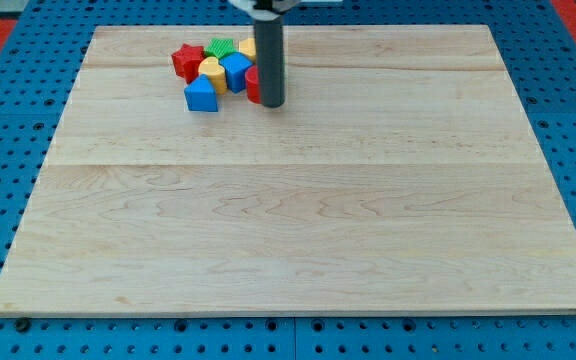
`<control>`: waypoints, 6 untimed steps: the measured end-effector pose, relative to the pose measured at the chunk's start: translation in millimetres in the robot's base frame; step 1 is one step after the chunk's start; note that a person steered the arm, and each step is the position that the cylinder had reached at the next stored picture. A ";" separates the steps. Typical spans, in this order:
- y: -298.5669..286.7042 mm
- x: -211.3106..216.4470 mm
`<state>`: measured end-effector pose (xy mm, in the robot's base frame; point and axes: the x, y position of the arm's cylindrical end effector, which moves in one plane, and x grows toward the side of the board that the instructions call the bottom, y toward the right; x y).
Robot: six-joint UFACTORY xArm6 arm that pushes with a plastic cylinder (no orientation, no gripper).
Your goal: Separate the green circle from the group of blocks
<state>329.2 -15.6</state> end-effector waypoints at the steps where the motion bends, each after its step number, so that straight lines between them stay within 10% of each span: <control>1: 10.4 -29.6; 4: 60.0 -117.8; 6: 11.8 -70.6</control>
